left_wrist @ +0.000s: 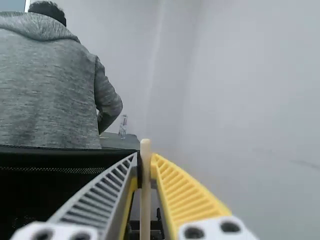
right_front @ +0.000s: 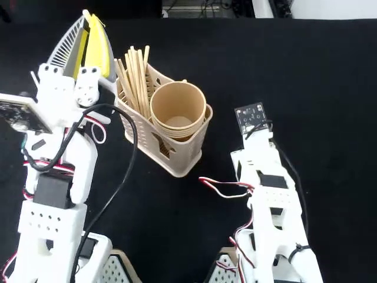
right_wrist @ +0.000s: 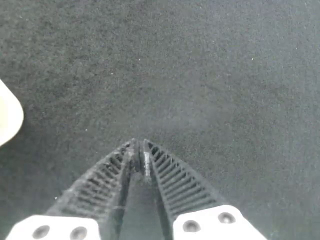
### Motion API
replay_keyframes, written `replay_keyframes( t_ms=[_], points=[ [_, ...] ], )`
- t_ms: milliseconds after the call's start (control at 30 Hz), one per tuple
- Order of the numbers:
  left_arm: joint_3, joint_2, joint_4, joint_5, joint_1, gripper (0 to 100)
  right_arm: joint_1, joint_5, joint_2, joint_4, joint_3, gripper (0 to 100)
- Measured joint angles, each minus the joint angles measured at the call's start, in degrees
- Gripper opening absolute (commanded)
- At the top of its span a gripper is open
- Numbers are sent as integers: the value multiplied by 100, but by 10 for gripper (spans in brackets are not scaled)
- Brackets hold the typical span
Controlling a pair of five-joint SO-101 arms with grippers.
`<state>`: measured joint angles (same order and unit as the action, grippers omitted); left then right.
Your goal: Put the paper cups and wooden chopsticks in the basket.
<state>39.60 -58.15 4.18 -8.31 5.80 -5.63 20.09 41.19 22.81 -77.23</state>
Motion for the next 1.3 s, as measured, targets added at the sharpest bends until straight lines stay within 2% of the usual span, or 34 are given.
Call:
replay_keyframes(
  t_ms=[167,300,367,500,667,833,967,1167,1300],
  points=[
    [88,0,0,0,0,39,0,0,0,0,0,13],
    [281,0,334,-26,0,198,0,0,0,0,0,13],
    [273,0,932,-290,0,236,0,0,0,0,0,13],
    [-114,9,2593,-1354,-352,248,0,0,0,0,0,13],
    [-1371,457,4158,-1635,-1240,248,0,0,0,0,0,13],
    [-2813,1758,5538,-1644,-2453,249,0,0,0,0,0,13],
    [-3763,3279,6295,-1644,-3490,251,0,0,0,0,0,13],
    [-4932,5714,6462,-1459,-4651,249,0,0,0,0,0,13],
    [-5934,7429,6462,-1336,-5099,248,0,0,0,0,0,14]
  ],
)
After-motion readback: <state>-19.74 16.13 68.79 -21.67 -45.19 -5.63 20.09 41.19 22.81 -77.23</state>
